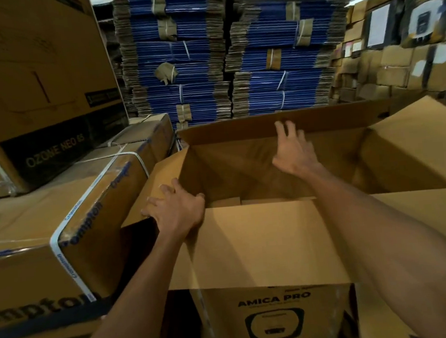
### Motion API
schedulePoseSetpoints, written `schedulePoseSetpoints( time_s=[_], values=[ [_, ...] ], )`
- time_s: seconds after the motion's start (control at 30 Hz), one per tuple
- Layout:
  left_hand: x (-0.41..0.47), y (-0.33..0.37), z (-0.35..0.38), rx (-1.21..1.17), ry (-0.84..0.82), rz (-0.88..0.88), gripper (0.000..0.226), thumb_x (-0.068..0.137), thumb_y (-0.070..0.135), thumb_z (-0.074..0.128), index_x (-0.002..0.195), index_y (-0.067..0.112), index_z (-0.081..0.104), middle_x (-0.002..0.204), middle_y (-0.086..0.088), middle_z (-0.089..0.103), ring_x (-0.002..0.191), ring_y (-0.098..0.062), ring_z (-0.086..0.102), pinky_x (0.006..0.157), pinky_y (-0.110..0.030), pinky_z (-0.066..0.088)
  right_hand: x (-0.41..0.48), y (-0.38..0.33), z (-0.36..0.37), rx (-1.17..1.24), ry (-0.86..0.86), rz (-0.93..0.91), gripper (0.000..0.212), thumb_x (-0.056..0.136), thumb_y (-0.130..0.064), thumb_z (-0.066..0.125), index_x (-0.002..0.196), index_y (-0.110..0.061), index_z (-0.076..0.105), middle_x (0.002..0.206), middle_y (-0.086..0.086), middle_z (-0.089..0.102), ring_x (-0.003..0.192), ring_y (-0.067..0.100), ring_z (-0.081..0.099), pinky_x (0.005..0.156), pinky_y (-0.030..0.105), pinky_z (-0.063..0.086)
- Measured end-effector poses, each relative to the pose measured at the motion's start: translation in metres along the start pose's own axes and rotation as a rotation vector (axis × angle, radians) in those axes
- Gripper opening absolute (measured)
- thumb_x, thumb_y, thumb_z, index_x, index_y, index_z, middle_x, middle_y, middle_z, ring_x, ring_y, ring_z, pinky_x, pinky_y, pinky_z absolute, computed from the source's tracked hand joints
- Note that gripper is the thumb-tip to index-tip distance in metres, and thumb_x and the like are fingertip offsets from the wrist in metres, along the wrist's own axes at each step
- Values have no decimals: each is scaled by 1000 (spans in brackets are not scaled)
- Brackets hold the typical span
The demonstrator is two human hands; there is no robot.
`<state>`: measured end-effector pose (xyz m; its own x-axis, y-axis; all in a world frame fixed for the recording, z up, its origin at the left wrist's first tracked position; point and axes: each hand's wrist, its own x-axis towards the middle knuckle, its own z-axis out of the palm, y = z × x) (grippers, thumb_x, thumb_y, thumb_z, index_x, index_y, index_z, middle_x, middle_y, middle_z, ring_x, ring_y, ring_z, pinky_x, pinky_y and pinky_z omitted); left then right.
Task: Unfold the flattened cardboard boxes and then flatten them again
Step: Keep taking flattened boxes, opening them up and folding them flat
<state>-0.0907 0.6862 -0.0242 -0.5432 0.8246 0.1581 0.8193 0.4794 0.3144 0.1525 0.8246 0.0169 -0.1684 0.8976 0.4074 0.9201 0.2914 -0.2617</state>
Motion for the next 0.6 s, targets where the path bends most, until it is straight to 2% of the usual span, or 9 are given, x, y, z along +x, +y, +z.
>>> schedulePoseSetpoints(
  time_s=[0.07,0.2,0.27,0.43,0.5,0.6],
  values=[
    [-2,0,2,-20,10,6,83,95,63,39,162,22,11,168,-15,15,149,-53,15,115,-74,9,19,-4,4,-66,32,-20,97,85,-25,74,160,-15,13,166,13,10,146,40,24,115,61,32],
    [-1,-5,4,-39,32,3,83,95,63,39,162,24,9,169,-13,14,150,-49,16,116,-73,13,55,-8,16,-142,-28,-23,102,86,-34,75,162,-23,8,170,6,-4,153,38,11,118,61,22],
    [1,-5,5,-51,32,3,83,96,63,39,162,25,8,169,-12,14,151,-48,15,117,-72,14,70,-6,27,-133,-51,-9,101,87,-34,75,162,-26,7,170,4,-5,153,37,11,119,60,21],
    [10,0,8,-53,31,-6,80,96,61,38,162,24,12,168,-12,16,150,-48,17,117,-72,14,94,2,51,-168,-252,3,78,88,-36,68,153,-23,27,157,8,32,142,34,32,115,61,30],
    [14,2,9,-56,26,-9,80,96,62,39,162,25,13,168,-12,17,150,-48,17,117,-73,13,99,5,58,-185,-328,18,77,87,-35,67,154,-26,29,155,9,37,142,34,33,117,62,25],
    [17,3,10,-51,29,-8,80,95,62,40,161,24,15,167,-13,21,149,-49,20,116,-74,15,103,6,58,-190,-378,20,84,85,-33,67,158,-29,24,161,9,32,147,35,28,119,63,16]
  ],
)
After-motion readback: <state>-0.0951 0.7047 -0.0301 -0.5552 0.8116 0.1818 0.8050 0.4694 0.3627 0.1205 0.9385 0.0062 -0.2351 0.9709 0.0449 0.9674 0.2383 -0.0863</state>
